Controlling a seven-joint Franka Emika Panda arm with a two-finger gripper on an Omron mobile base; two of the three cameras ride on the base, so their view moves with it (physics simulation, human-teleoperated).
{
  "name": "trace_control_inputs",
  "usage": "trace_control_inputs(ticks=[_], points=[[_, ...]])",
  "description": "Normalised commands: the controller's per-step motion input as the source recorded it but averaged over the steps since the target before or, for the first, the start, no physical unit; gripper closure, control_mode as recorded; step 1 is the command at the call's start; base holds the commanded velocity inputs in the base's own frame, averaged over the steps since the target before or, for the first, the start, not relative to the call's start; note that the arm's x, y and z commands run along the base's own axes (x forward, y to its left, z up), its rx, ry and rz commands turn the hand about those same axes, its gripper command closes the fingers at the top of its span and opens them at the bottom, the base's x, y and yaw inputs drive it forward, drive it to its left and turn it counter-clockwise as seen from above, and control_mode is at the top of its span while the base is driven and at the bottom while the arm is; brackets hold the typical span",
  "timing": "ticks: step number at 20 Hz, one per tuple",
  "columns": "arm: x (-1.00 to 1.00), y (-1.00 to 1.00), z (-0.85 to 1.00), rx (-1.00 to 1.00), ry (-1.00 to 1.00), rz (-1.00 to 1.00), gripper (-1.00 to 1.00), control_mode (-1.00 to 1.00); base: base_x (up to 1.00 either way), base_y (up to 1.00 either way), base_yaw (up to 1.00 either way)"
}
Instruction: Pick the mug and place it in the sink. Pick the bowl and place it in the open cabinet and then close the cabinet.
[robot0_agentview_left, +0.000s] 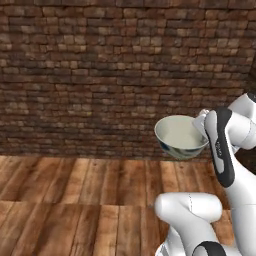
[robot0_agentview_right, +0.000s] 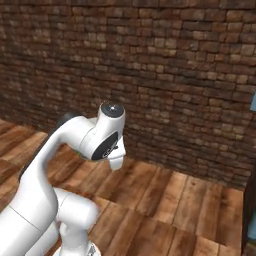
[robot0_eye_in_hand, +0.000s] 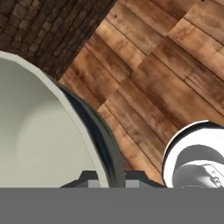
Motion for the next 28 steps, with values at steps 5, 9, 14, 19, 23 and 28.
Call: trace_control_inputs(ticks=[5,9,14,19,23,28], points=[[0.0,0.0,0.0,0.0,0.0,0.0,1.0,1.0,0.88,0.01,-0.47],[0.0,0.0,0.0,0.0,0.0,0.0,1.0,1.0,0.84,0.03,-0.49],[0.0,0.0,0.0,0.0,0.0,0.0,1.0,1.0,0.07,0.0,-0.46],[0.0,0.0,0.0,0.0,0.0,0.0,1.0,1.0,-0.57,0.09,-0.55],[0.0,0.0,0.0,0.0,0.0,0.0,1.0,1.0,0.19,0.44,-0.54],[0.0,0.0,0.0,0.0,0.0,0.0,1.0,1.0,0.14,0.26,-0.6]])
